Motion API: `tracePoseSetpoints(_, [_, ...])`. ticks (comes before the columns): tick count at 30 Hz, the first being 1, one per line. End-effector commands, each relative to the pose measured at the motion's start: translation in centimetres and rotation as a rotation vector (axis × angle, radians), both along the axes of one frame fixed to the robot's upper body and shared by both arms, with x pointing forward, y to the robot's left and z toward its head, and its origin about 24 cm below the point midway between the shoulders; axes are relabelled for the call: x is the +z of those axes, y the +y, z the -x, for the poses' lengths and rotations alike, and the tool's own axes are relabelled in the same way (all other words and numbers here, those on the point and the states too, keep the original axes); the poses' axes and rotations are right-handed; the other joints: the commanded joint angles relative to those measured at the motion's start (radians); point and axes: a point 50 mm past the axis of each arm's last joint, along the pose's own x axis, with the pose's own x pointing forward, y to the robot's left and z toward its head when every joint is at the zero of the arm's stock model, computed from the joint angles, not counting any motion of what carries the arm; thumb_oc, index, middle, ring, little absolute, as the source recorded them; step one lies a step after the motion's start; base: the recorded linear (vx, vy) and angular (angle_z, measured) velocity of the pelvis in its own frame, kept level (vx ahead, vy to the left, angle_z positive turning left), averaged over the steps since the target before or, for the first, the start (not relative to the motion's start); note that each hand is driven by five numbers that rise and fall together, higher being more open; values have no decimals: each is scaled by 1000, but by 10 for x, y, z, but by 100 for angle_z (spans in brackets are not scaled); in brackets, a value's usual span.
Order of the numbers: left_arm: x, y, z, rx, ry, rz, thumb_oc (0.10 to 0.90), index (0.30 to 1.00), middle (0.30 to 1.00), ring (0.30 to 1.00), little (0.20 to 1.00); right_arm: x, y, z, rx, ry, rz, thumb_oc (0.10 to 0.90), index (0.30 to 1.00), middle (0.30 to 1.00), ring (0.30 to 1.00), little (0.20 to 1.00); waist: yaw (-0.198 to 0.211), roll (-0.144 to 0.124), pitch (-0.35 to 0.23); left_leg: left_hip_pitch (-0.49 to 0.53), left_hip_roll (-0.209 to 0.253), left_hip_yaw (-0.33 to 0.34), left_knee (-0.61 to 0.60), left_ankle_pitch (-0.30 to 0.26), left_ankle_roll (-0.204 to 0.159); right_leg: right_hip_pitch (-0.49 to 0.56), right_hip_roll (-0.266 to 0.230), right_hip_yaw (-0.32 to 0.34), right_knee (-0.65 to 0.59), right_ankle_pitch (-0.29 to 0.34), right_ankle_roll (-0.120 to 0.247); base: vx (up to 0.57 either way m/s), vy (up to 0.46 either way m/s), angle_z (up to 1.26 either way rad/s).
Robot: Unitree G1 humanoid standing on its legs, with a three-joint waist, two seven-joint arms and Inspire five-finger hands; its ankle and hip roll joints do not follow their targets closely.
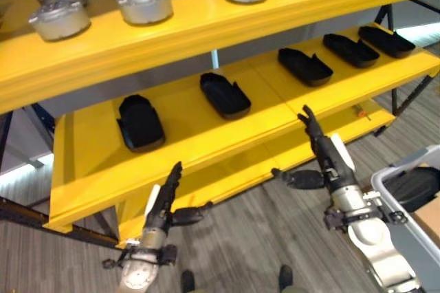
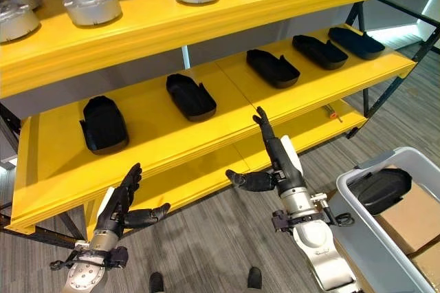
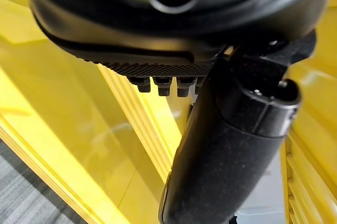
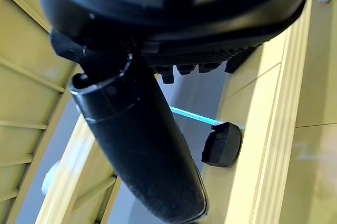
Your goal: Move parts from the plastic box to the shelf.
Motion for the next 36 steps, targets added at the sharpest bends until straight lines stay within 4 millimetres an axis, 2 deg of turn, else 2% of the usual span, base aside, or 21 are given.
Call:
tracePoseSetpoints(1, [32,7,-21,-25,-177,15,900,1000,1000,1000,1000,49,-3,-4,15,-278,-31,900,1000,1000,1000,1000,9,-61,-21,23,-12,9,6,299,-177,67,85,4,72,-148,-111,-21,-197,-9])
tracePoseSetpoints(3, [30,5,-24,-24,-172,61,900,1000,1000,1000,1000,49,-8,-2,-8,-279,-23,900,1000,1000,1000,1000,-10,-69,-16,1,-19,56,47,295,-170,91,85,-7,45,-142,-121,-16,-172,1])
tracePoseSetpoints(4, [30,5,-24,-28,-172,63,900,1000,1000,1000,1000,47,-10,0,-14,-271,-16,900,1000,1000,1000,1000,-14,-71,-16,-5,-33,64,54,273,-163,101,86,-8,30,-139,-121,-10,-112,16])
tracePoseSetpoints(6, [31,4,-24,-31,-183,22,900,1000,1000,1000,1000,45,-12,2,-26,-263,-3,900,1000,1000,1000,1000,-1,-84,-8,-43,-150,1,49,186,-129,120,73,3,-5,-122,-113,-4,-47,8])
tracePoseSetpoints(7, [31,4,-24,-31,-183,21,900,1000,1000,1000,1000,45,-12,2,-26,-264,-4,900,1000,1000,1000,1000,-2,-85,-10,-48,-152,0,52,186,-126,118,71,1,-8,-120,-111,-13,-27,-7])
tracePoseSetpoints(8, [32,3,-24,-31,-189,20,900,1000,1000,1000,1000,46,-11,1,-25,-267,-9,900,1000,1000,1000,1000,7,-96,-8,-86,-229,-59,50,134,-107,113,67,11,-15,-106,-102,-8,-31,-12])
tracePoseSetpoints(12, [33,3,-21,-45,-197,10,900,1000,1000,1000,1000,47,-9,0,3,-272,-11,900,1000,1000,1000,1000,30,-108,2,-143,-403,-205,51,75,-70,82,90,72,-15,-67,-86,-6,-63,-53])
tracePoseSetpoints(13, [33,2,-20,-49,-201,11,900,1000,1000,1000,1000,46,-7,-1,13,-271,-16,900,1000,1000,1000,1000,41,-109,5,-157,-451,-262,66,65,-56,77,98,97,-15,-60,-85,22,-42,-49])
tracePoseSetpoints(15, [36,0,-22,-61,-216,23,900,1000,1000,1000,1000,48,-2,-6,32,-281,-17,900,1000,1000,1000,1000,50,-103,4,-168,-510,-330,82,50,-41,59,123,153,-15,-48,-84,18,-19,-125])
tracePoseSetpoints(16, [39,0,-23,-65,-229,23,900,1000,1000,1000,1000,49,0,-8,43,-287,-21,900,1000,1000,1000,1000,53,-102,3,-160,-526,-349,91,37,-31,53,134,185,-15,-42,-81,76,37,-182])
tracePoseSetpoints(17, [40,-4,-24,-80,-233,34,900,1000,1000,1000,1000,51,2,-10,51,-295,-29,900,1000,1000,1000,1000,43,-95,-8,-122,-511,-338,68,25,-14,49,155,232,-15,-38,-73,112,74,-168])
tracePoseSetpoints(20, [36,-8,-23,-90,-217,74,900,1000,1000,1000,1000,45,2,-9,52,-265,-73,900,1000,1000,1000,1000,35,-99,-29,-72,-494,-291,35,11,2,58,153,287,-15,-35,-63,133,101,-93])
tracePoseSetpoints(22, [35,-9,-23,-98,-210,83,900,1000,1000,1000,1000,43,2,-7,56,-254,-84,900,1000,1000,1000,1000,27,-100,-36,-65,-486,-270,33,15,2,56,152,295,-15,-26,-63,98,74,-80])
tracePoseSetpoints(23, [37,-10,-23,-123,-213,72,900,1000,1000,1000,1000,40,3,-5,66,-240,-82,900,1000,1000,1000,1000,10,-105,-52,-23,-478,-231,3,-6,20,59,156,346,-15,-27,-60,120,80,-40])
tracePoseSetpoints(24, [37,-10,-23,-123,-213,72,900,1000,1000,1000,1000,40,3,-5,65,-240,-82,900,1000,1000,1000,1000,18,-105,-51,-19,-477,-223,-1,-6,21,60,157,354,-15,-27,-60,139,102,-44])
tracePoseSetpoints(29, [42,-8,-27,-120,-232,68,900,1000,1000,1000,1000,36,5,-5,73,-216,-93,900,1000,1000,1000,1000,-18,-105,-68,10,-461,-141,-27,-28,35,44,168,447,-13,-9,-48,58,71,-70])
tracePoseSetpoints(33, [46,-7,-30,-119,-254,56,900,1000,1000,1000,1000,38,9,-7,84,-223,-94,900,1000,1000,1000,1000,-21,-99,-68,16,-456,-105,-27,-41,42,30,175,493,7,-10,-42,36,61,-46])
tracePoseSetpoints(34, [47,-8,-31,-118,-257,53,900,1000,1000,1000,1000,39,11,-9,87,-227,-96,900,1000,1000,1000,1000,-24,-97,-67,19,-454,-97,-27,-47,45,22,177,497,27,-17,-42,27,54,-32])
tracePoseSetpoints(36, [51,-6,-37,-107,-274,35,900,1000,1000,1000,1000,41,17,-12,98,-238,-98,900,1000,1000,1000,1000,-26,-94,-37,21,-447,-82,-21,-58,56,-49,204,498,169,-50,-38,-15,55,-47])
